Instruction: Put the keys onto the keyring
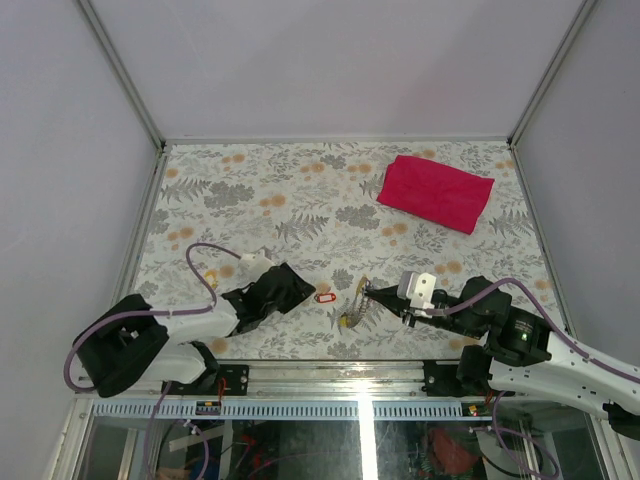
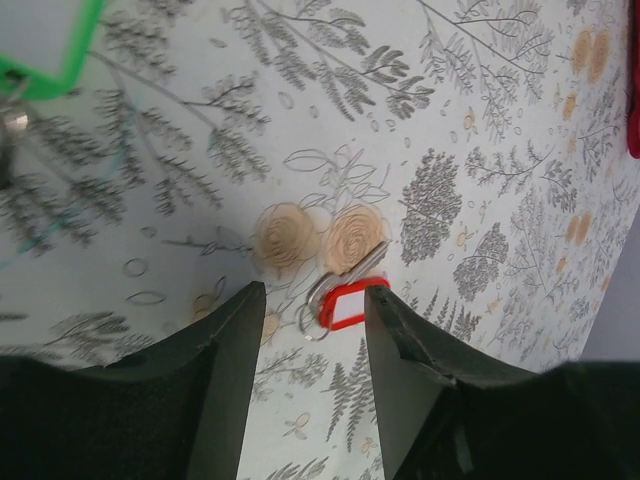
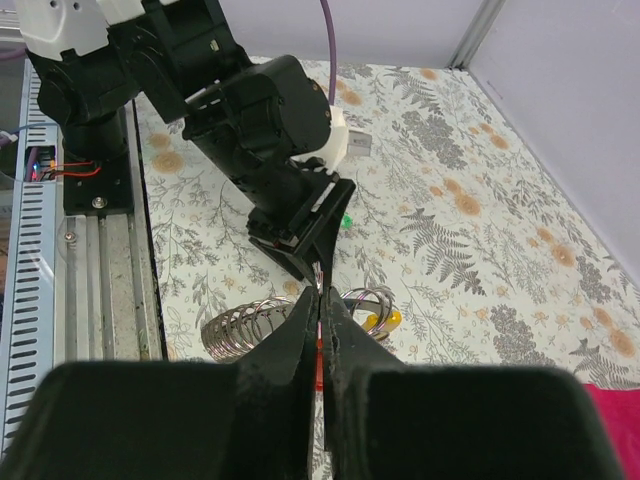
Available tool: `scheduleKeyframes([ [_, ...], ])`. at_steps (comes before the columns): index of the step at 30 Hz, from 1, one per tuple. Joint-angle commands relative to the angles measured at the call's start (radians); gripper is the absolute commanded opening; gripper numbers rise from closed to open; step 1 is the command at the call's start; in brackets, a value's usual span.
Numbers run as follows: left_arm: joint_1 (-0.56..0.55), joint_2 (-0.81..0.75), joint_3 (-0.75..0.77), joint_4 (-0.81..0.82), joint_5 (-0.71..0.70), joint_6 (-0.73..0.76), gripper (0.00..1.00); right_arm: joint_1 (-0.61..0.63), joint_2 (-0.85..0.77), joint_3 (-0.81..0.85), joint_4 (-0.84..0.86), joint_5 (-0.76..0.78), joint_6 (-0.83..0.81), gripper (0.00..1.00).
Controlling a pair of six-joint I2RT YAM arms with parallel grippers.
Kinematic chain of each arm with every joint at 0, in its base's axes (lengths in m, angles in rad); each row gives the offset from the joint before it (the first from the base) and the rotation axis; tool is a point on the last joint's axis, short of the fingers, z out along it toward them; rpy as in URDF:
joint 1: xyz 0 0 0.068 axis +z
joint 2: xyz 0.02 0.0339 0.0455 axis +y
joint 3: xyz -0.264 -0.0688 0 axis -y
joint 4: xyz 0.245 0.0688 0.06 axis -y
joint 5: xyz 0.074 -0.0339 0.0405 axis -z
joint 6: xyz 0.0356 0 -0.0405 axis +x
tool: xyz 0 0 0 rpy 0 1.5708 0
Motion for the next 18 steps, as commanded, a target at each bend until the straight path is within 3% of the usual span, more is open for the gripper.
scheduleKeyframes([
  [1,-0.01,-0.089,-0.052,-0.129,-0.053,-0.011,0.48,0.006,-0.016,0.002,0.061,0.015,0.014,0.0],
  [10,-0.124,0.004,-0.049,0.006,-0.013,-0.083,0.53,0.006,-0.003,0.003,0.073,0.006,0.015,0.0],
  [18,-0.135,0.09,-0.03,0.044,-0.025,-0.111,0.53,0.006,-0.019,0.01,0.051,0.016,0.015,0.0],
])
